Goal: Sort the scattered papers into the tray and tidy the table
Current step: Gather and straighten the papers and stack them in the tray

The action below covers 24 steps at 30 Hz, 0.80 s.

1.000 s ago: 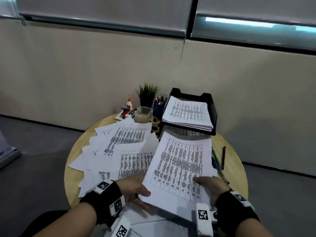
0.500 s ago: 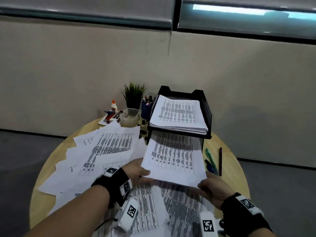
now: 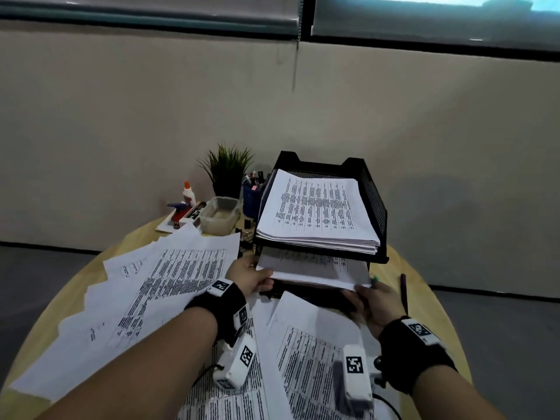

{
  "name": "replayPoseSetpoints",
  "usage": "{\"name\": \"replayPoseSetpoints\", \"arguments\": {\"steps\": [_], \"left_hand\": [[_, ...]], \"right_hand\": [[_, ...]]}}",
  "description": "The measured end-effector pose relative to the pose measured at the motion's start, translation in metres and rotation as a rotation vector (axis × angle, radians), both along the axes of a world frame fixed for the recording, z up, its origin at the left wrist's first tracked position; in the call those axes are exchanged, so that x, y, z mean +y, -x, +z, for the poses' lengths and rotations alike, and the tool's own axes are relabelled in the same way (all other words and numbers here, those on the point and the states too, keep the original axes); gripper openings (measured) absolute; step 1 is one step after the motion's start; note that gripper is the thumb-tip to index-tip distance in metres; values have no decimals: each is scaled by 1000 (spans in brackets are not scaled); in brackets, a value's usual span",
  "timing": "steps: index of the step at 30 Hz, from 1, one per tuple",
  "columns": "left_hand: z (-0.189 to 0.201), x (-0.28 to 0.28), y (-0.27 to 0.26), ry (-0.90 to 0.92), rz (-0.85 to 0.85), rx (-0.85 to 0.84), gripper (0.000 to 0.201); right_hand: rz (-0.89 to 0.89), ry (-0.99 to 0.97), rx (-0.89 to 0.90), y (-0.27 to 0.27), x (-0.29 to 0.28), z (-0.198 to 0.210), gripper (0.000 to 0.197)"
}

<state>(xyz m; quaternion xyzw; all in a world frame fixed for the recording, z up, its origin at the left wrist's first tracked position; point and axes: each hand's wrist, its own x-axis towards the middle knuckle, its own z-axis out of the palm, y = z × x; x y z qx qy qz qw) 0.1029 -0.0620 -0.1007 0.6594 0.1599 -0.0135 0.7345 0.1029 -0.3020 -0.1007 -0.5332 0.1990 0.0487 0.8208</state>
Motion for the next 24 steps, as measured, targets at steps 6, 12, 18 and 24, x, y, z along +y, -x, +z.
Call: {"name": "replayPoseSetpoints", "arguments": {"steps": [6, 12, 18, 24], "left_hand": [[-16, -4, -8, -281, 119, 69, 11], [-14, 1, 18, -427, 165, 126, 23], [-12, -7, 80, -833, -295, 143, 21], [3, -13, 153, -1266, -616, 172, 46]], "right_hand": [[-17, 214, 71, -8, -3, -20, 22], [78, 443, 97, 14, -6, -6, 19], [224, 594, 71, 80, -5, 11, 9], [582, 952, 75, 126, -3, 8, 19]]}}
